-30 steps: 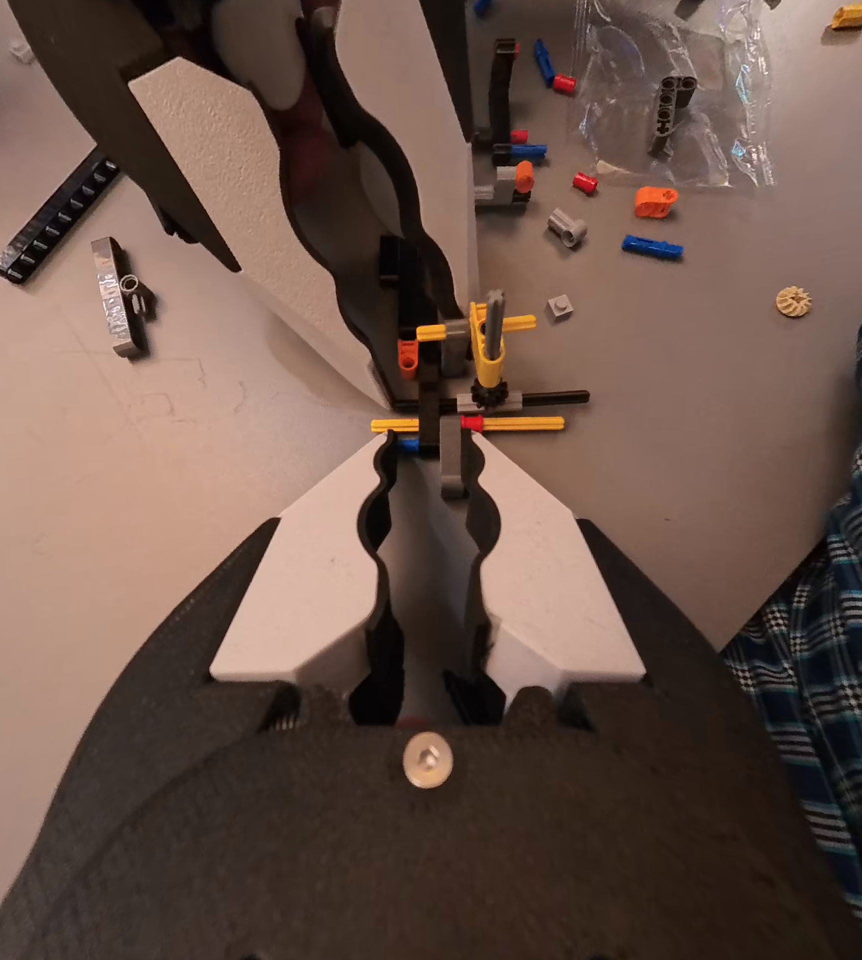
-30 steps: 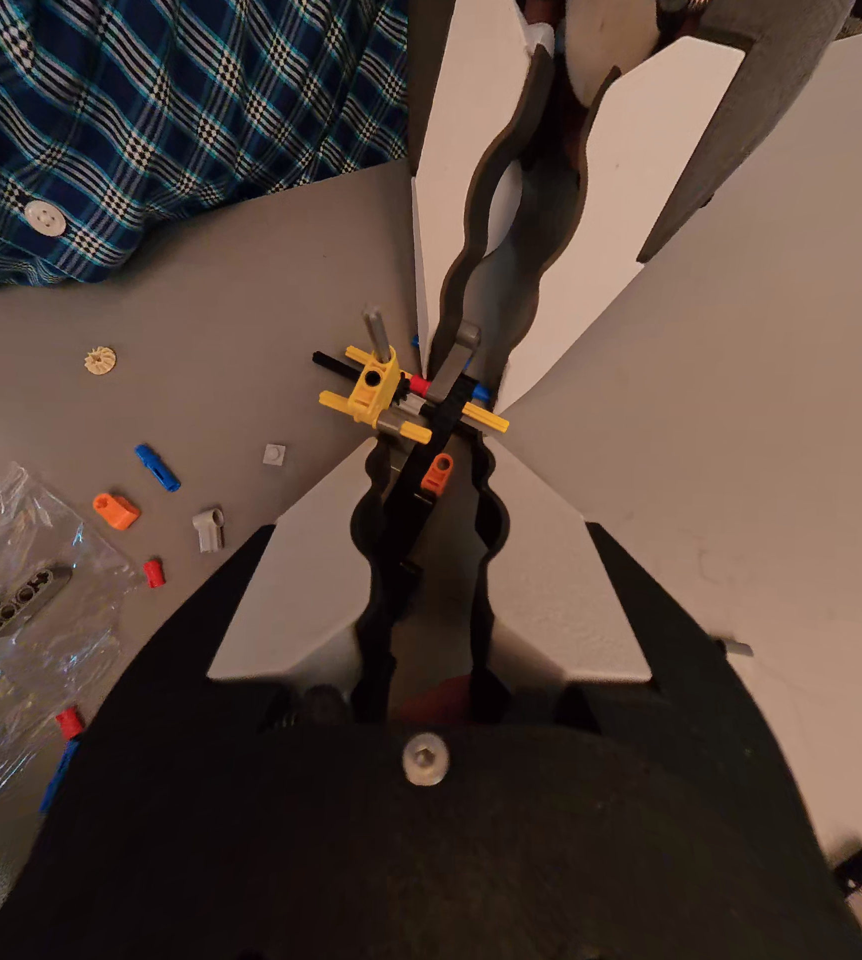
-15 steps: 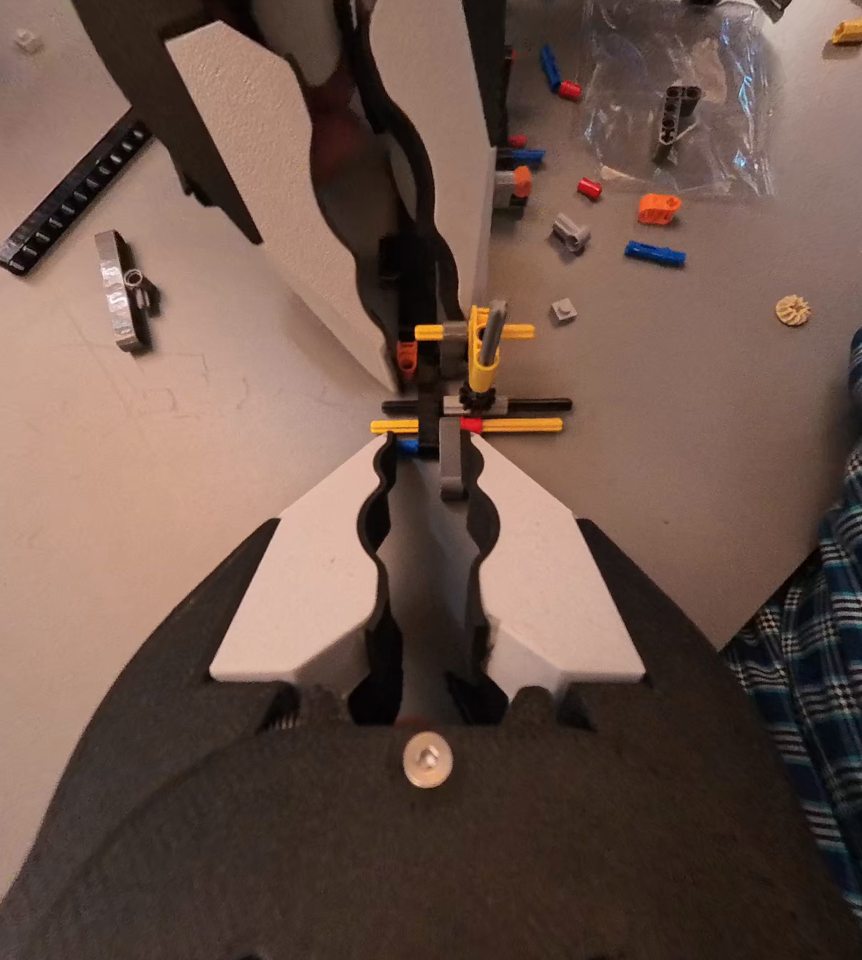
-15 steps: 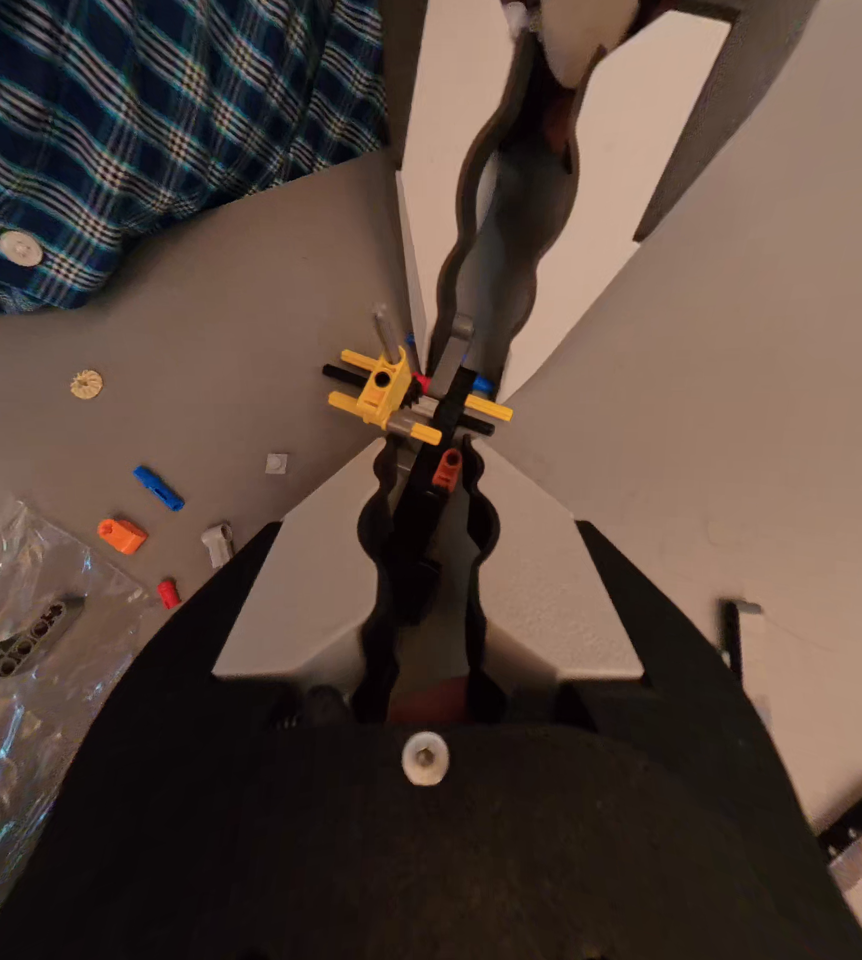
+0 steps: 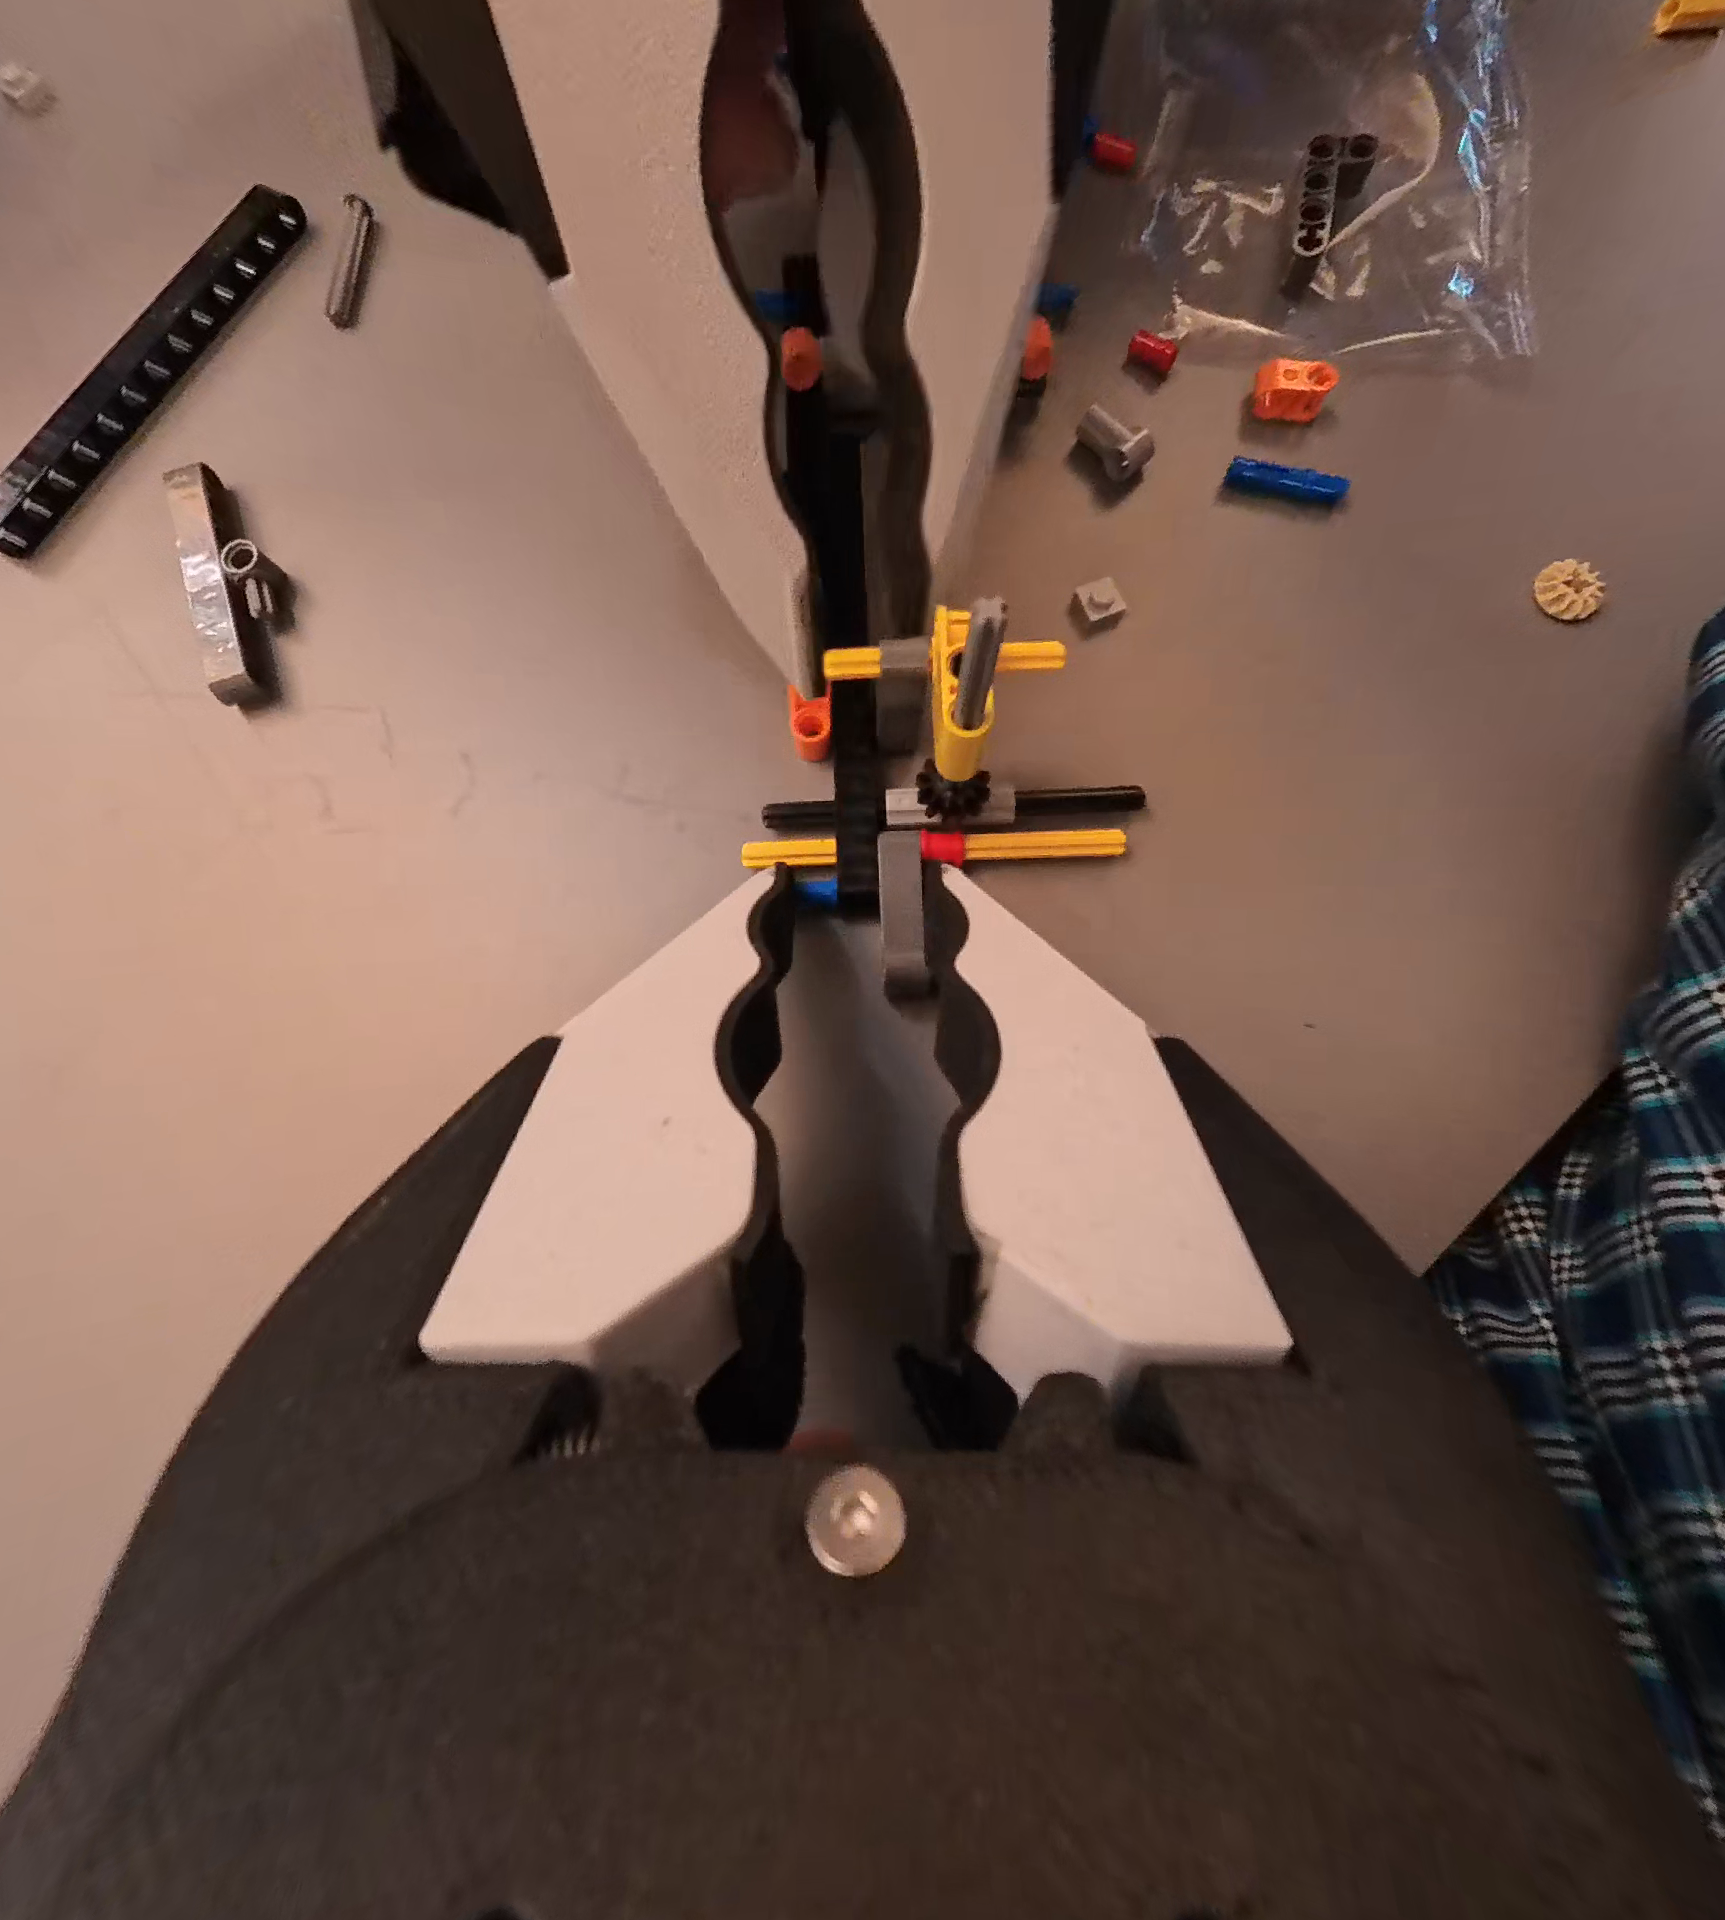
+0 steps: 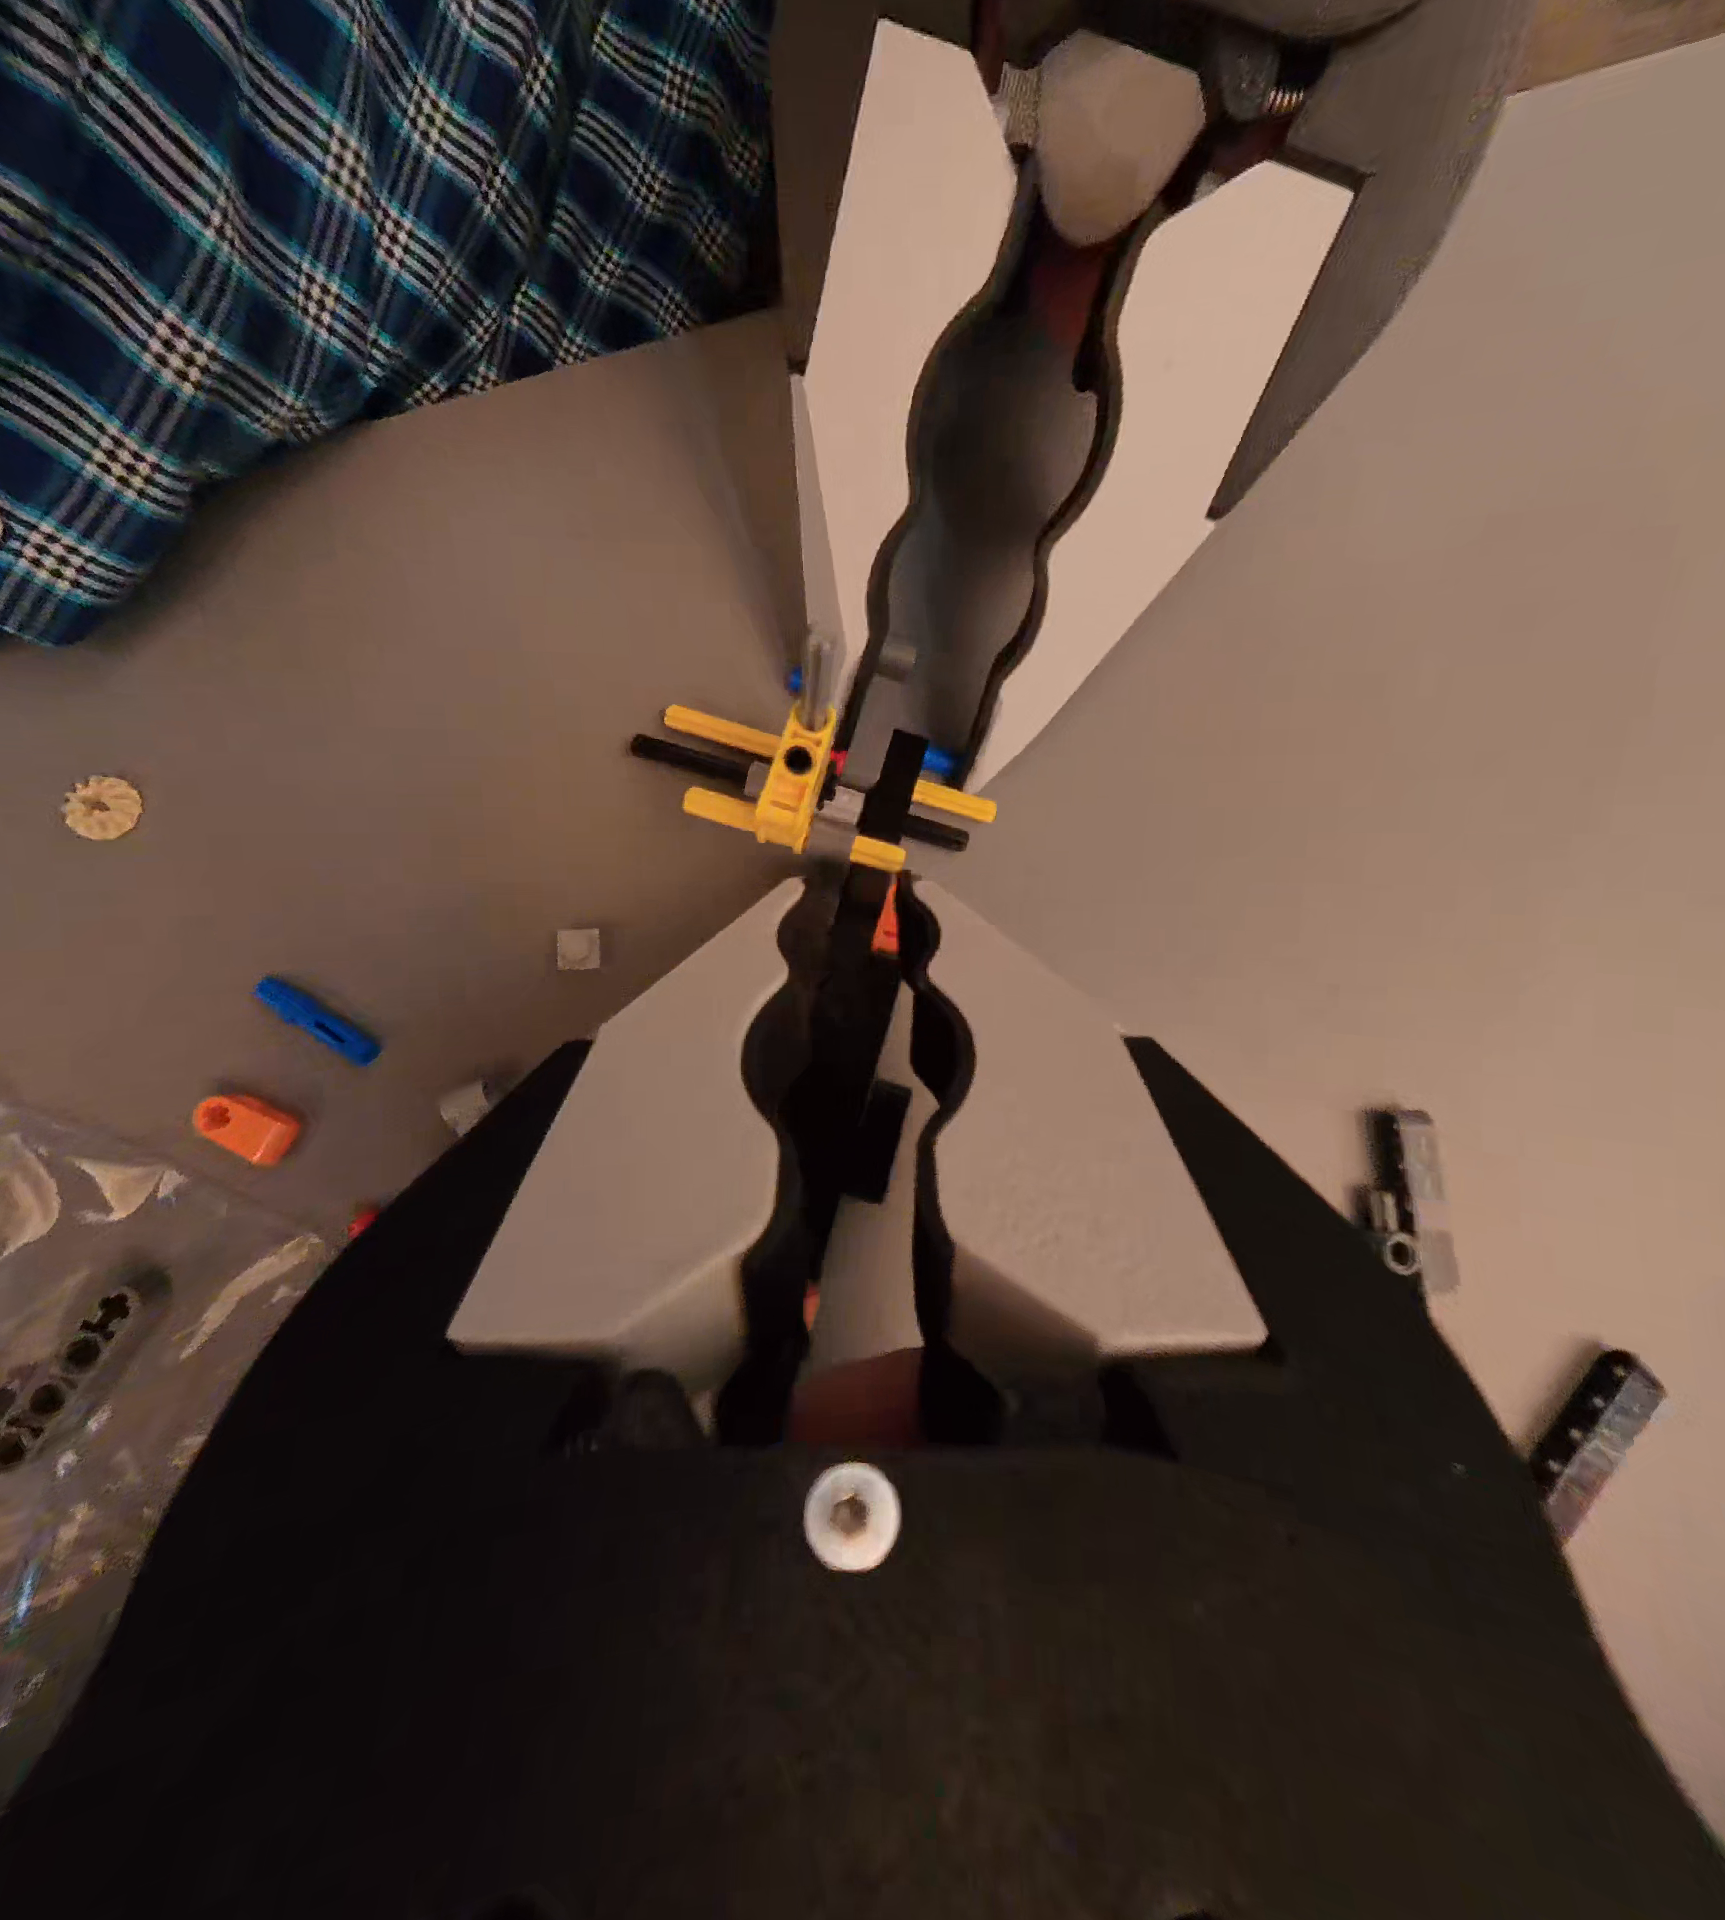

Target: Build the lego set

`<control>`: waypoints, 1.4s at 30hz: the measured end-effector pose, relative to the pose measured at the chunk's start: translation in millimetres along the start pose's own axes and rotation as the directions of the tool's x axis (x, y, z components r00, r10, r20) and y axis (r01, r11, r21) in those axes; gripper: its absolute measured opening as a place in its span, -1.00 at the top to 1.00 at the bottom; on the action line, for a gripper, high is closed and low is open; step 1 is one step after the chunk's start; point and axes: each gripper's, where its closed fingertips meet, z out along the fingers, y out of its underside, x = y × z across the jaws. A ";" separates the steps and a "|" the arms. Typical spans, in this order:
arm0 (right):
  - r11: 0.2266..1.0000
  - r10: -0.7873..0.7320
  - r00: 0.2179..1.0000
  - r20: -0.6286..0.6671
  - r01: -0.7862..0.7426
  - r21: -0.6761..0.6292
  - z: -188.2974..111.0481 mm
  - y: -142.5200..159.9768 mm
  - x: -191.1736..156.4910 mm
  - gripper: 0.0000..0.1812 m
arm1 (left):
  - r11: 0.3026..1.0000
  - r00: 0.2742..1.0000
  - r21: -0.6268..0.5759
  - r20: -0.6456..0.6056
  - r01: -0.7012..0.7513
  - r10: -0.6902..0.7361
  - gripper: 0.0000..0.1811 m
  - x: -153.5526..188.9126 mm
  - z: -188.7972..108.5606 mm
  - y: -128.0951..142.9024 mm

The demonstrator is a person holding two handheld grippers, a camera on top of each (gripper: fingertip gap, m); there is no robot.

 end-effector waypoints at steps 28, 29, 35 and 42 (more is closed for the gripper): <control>1.000 0.019 0.998 -0.067 -0.018 0.014 0.7 -2.4 -2.5 0.94 | 1.000 1.000 0.009 0.008 0.013 -0.013 0.76 -2.0 1.8 -1.3; 1.000 0.025 0.998 -0.066 -0.024 0.015 0.4 -2.0 -2.1 0.94 | 1.000 1.000 0.009 0.008 0.015 -0.015 0.76 -2.3 2.0 -1.4; 0.988 0.149 0.984 -0.097 -0.153 -0.033 -18.8 8.0 3.4 0.85 | 1.000 0.999 0.009 0.042 0.026 -0.027 0.76 -5.3 3.9 -3.0; 0.868 0.485 0.841 -0.240 -0.496 0.017 -25.6 -5.3 -16.4 0.69 | 0.997 0.988 0.009 0.133 0.073 -0.074 0.76 -13.1 5.6 -4.5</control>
